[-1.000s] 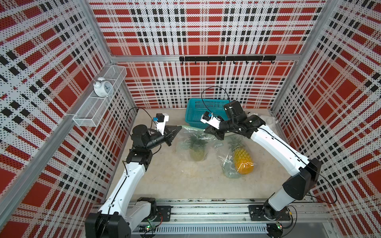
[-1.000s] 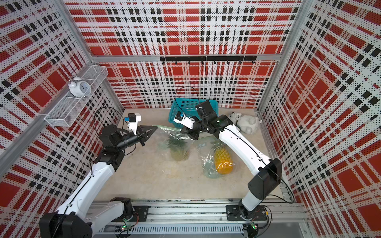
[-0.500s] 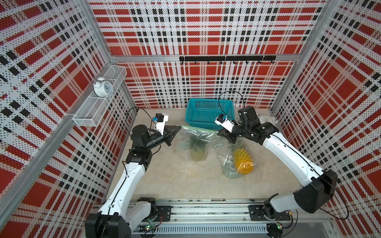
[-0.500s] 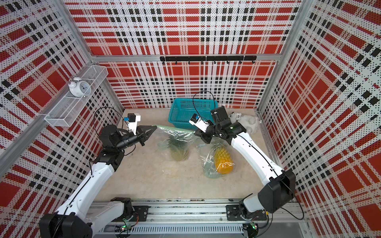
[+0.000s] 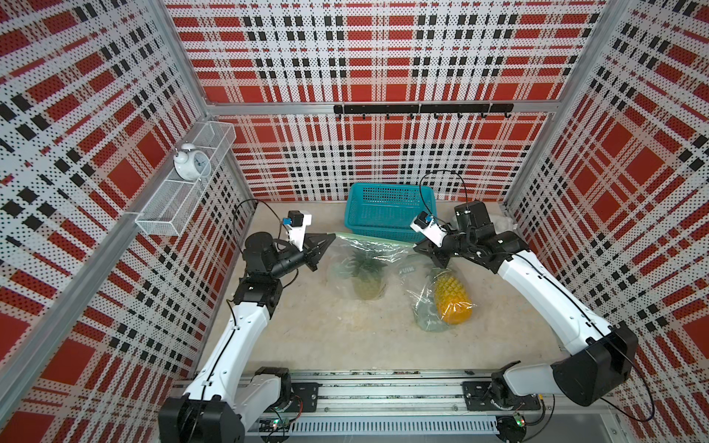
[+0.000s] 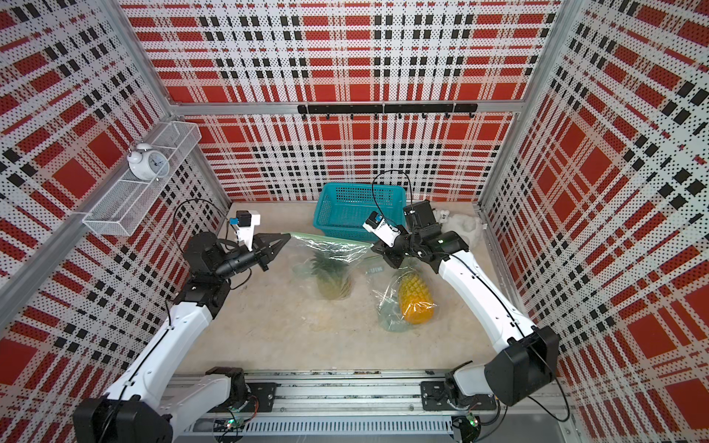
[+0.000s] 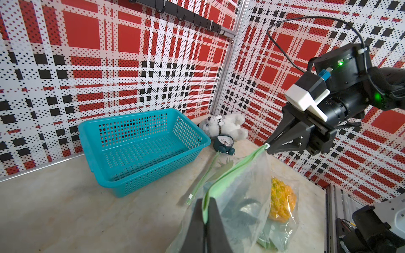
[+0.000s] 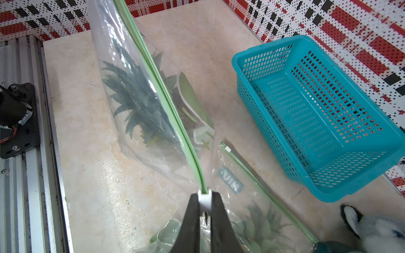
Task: Open the zip-top bag and take out the pineapple
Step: Open the zipper of the food storage bag at the center of the board.
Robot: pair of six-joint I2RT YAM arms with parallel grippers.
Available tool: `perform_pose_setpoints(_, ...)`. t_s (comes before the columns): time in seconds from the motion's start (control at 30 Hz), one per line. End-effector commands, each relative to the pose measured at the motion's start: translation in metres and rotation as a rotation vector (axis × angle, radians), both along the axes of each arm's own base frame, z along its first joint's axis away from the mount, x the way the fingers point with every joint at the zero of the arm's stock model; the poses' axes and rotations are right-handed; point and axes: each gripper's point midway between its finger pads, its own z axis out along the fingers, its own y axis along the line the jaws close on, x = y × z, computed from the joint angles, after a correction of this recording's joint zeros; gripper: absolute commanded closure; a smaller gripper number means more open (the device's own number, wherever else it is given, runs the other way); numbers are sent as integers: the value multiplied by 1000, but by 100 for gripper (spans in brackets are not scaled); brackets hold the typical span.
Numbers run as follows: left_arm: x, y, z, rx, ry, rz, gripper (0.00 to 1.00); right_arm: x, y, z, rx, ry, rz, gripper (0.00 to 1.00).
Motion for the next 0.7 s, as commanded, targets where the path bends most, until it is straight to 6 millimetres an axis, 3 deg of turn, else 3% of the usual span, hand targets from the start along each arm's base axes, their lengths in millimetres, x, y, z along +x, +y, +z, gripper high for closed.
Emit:
perform_pose_setpoints(0.0,0,6,16,11,-85,44,100,-3,-15,-2,-23,24,-29,96)
perform_pose_setpoints(0.3,-11,-42,-3,38,-63,-77,100,-14,15,16,49,-3,98,97)
perform_pose_setpoints(0.47,-12,-48,-11,40,-50,-90,100,-18,29,24,68,-12,147,96)
perform_pose_setpoints(0.5,-18,-58,-13,42,-50,-117,100,-18,31,24,72,-12,153,96)
perform_pose_setpoints(0.67,-6,-45,-26,58,-27,5,100,-18,41,23,66,-5,174,96)
